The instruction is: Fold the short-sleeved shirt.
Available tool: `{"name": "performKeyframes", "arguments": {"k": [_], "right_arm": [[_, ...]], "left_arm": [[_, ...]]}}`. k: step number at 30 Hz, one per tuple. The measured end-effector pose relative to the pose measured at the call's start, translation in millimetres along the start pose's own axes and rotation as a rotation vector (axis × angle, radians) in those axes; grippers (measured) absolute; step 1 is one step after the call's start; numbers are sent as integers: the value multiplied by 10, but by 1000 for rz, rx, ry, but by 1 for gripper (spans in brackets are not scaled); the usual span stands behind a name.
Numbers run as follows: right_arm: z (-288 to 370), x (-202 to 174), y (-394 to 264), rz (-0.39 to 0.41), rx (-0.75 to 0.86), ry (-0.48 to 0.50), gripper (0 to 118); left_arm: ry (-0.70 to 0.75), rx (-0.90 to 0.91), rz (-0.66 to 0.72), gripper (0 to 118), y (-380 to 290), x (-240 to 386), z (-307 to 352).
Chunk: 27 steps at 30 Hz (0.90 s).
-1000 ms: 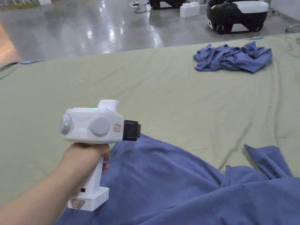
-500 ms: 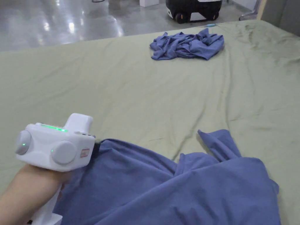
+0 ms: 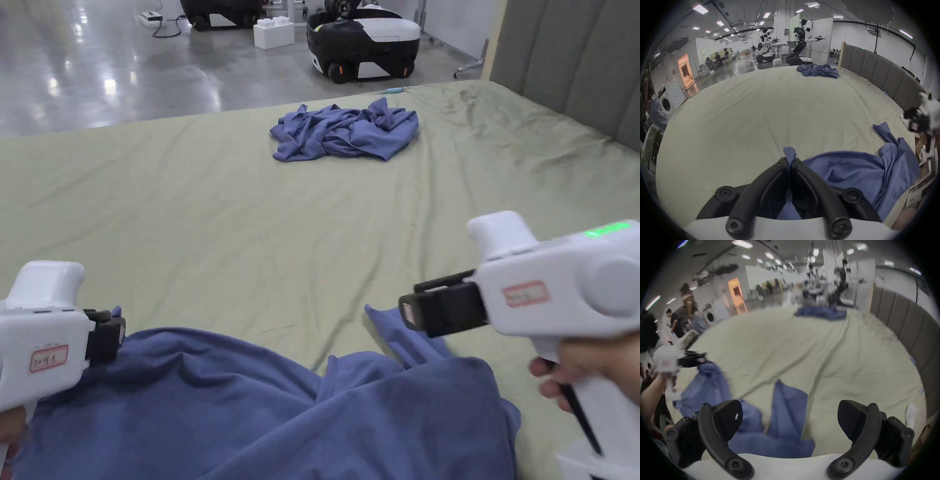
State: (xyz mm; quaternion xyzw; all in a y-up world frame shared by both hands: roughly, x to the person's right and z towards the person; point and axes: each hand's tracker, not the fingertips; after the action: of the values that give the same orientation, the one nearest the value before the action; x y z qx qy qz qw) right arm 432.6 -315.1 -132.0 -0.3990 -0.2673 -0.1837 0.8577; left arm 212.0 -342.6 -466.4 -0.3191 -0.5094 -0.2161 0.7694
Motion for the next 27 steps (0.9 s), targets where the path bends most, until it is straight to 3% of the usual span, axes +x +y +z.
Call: {"name": "performKeyframes", "arguments": {"k": [2, 3, 5, 6, 7, 9, 10, 13, 16, 22, 26, 27], "right_arm": [[-410, 51, 85, -45, -125, -56, 111], [-571, 63, 93, -54, -174, -73, 97], [-732, 34, 29, -44, -242, -86, 30], [-702, -25, -39, -18, -255, -70, 17], [-621, -57, -67, 50, -160, -136, 10], [-507, -33, -73, 32, -197, -3, 9], [-431, -32, -82, 20, -190, -28, 9], [14, -144, -107, 87, -42, -95, 8], [611, -216, -50, 50, 122, -72, 8], [2003, -325, 232, 78, 394, -95, 8], [2708, -41, 694, 48, 556, -177, 8], [2690, 208, 831, 23, 582, -186, 8]], "left_arm": [[-4, -9, -27, 3, -53, 52, 13], [-11, -16, -39, 3, -79, 72, 21], [-13, -18, -44, 3, -121, 77, 21], [-19, -23, -48, 3, -136, 78, 31], [-20, -29, -54, 3, -145, 80, 42], [-19, -29, -63, 3, -150, 25, 41], [-15, -21, -59, 3, -135, 8, 88], [2, 58, -3, 3, -36, -73, 366], [22, 146, 34, 3, 144, -192, 850], [111, 346, 24, 3, 582, -476, 2137], [195, 465, 49, 3, 746, -786, 3010], [211, 495, 59, 3, 748, -878, 3208]]}}
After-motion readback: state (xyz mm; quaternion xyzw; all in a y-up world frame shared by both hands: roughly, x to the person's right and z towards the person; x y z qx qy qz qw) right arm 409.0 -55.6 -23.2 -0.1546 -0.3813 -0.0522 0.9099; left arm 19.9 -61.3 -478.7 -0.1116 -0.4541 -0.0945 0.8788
